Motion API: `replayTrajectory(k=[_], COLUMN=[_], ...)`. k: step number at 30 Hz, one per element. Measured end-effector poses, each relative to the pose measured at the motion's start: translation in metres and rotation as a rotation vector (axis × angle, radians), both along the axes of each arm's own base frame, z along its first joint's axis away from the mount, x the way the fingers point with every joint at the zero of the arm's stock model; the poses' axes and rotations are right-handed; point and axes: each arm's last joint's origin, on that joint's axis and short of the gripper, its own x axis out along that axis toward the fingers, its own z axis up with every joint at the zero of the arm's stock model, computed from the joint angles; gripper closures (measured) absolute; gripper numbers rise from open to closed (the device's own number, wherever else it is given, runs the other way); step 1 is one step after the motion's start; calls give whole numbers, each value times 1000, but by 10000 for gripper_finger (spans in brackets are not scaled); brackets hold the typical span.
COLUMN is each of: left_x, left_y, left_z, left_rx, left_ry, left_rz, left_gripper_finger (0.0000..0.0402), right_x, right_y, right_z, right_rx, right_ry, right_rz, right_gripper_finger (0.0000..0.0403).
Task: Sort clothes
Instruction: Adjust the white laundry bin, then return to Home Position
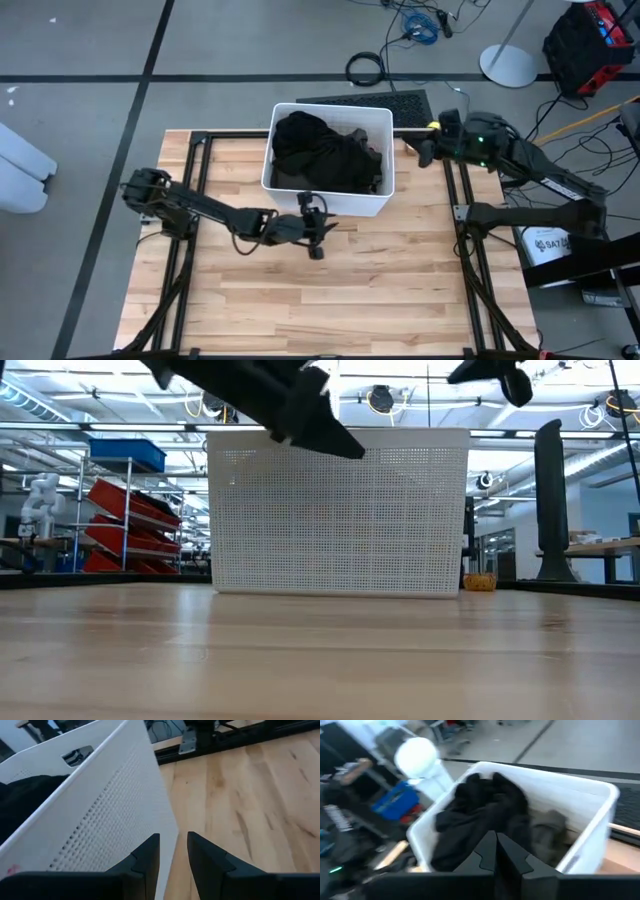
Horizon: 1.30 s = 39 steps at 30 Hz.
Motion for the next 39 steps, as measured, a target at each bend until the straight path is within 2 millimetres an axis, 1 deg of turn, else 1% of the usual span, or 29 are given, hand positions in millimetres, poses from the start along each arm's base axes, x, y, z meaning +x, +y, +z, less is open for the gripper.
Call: replayTrajectory(k=[4,10,12,14,16,18,19,22,25,29,32,34,36,39], left_x=[9,13,15,16,17,15,12,0,-17,-47,-72,-90,-108,-132], left_y=[9,24,25,23,18,11,7,1,1,4,9,13,16,20], left_z=[1,8,10,13,17,27,35,62,86,117,134,143,151,158], left_rx=[-1,2,-2,-23,-31,-45,-55,-76,-86,-139,-166,-185,-207,-236], left_ry=[-5,-32,-36,-42,-44,-61,-84,-165,-224,-271,-262,-252,-249,-220], left_rz=[39,106,102,40,-68,-166,-204,-280,-289,-285,-274,-265,-258,-241], left_gripper_finger=[293,293,293,293,293,293,293,293,293,293,293,293,293,293], right_x=[0,4,5,5,5,4,2,-2,-7,-10,-10,-7,-7,-8], right_y=[10,19,21,22,25,29,32,42,52,65,75,82,87,94], right_z=[2,1,1,2,3,6,7,13,16,18,18,12,3,-22], right_rx=[-4,4,4,-1,-10,-37,-55,-124,-178,-220,-273,-320,-370,-405], right_ry=[-12,-13,-12,-17,-22,-38,-48,-77,-94,-110,-98,-97,-113,-156], right_rz=[61,121,132,144,164,197,216,297,397,505,557,581,601,639], right_gripper_finger=[403,403,403,403,403,403,403,403,403,403,403,403,403,403])
